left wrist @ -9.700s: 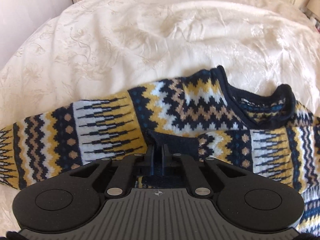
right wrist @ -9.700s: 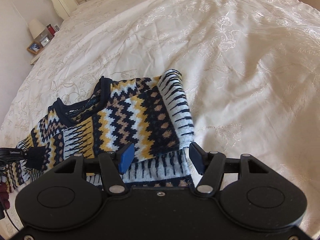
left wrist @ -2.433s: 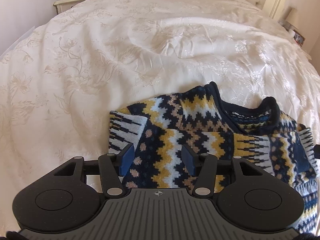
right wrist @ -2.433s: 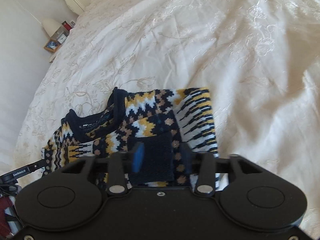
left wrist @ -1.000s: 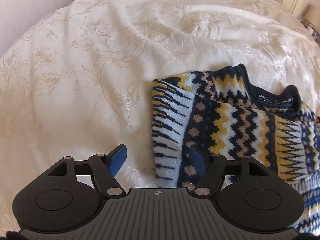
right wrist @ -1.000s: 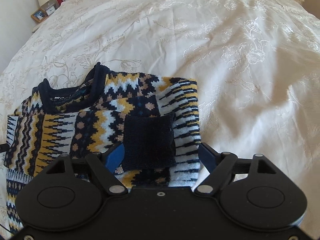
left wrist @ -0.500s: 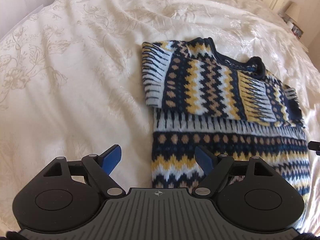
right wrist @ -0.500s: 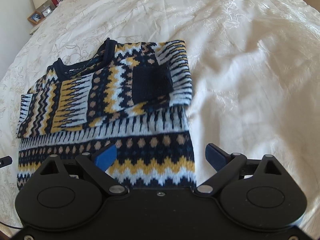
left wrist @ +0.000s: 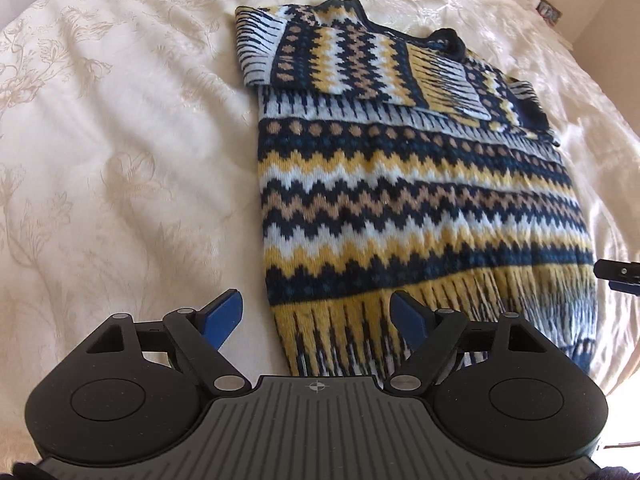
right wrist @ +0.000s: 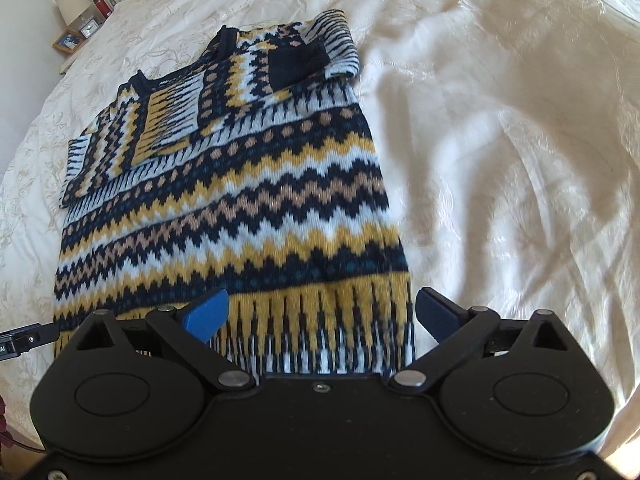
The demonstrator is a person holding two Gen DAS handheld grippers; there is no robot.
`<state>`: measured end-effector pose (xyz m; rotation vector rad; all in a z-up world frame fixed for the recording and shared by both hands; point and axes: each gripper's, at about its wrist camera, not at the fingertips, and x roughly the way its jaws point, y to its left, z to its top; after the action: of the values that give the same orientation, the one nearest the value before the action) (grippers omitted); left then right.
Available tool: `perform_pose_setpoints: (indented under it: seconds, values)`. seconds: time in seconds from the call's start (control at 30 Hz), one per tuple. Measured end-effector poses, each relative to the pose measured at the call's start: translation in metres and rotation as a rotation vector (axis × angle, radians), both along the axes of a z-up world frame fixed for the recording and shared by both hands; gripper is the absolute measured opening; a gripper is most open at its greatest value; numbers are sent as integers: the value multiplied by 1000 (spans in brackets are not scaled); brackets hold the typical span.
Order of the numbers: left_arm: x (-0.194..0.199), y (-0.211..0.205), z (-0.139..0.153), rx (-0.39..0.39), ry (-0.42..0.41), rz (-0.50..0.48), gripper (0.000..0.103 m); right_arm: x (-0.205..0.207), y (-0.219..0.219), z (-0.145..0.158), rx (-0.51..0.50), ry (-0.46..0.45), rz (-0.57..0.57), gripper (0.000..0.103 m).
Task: Fold small clothes
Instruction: 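Move both grippers to the navy ribbed hem of the sweater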
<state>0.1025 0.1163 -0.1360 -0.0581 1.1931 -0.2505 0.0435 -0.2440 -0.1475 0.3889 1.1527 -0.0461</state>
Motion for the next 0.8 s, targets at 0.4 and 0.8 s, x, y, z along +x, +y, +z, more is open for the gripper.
perform_pose_setpoints:
  seconds: [0.4,0.8]
  values:
    - [-78,-25,-4,13,0,24,80,-56,3,-9,60,-22,180,101]
    - [-107,-39,-18,28,-24,38,80,-80,-5,-29,93,4,238,102]
